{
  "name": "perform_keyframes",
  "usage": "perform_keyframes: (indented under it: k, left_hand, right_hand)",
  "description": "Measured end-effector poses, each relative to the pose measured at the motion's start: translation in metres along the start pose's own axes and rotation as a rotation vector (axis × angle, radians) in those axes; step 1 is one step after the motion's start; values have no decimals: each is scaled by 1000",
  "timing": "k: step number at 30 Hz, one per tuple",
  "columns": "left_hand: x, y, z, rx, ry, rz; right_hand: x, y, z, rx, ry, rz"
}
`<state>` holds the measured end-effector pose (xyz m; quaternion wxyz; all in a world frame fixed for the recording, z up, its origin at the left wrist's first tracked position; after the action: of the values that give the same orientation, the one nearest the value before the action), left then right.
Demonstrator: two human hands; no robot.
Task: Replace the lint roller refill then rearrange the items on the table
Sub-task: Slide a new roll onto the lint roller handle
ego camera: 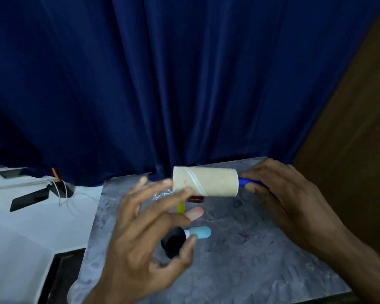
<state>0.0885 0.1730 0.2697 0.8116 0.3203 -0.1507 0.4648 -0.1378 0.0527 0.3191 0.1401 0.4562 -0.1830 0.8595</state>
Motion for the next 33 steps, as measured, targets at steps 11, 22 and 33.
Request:
perform_keyframes:
  k: [11, 22, 33]
  left_hand:
    - [-83, -30, -51, 322, -147, -211]
    - [-228, -33, -120, 803, -644, -316]
    - [-337, -76, -213, 608, -939, 100]
  right_hand:
    - [-28, 52, -31, -177, -4, 203]
    - [-160, 150, -114, -1146, 176, 920]
    - [-322, 207, -117, -1199, -210, 886]
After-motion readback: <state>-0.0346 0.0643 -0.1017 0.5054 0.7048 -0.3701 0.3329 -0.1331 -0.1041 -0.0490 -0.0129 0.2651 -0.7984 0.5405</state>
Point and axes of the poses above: each hand's wrist, its own z-axis towards the middle knuckle, its own x-axis out of the back of the hand, y = z × x, the point moved 4 cm from there along z, towards the middle knuckle, and after that the axes turned 13 degrees about x, right-handed, at the moved point
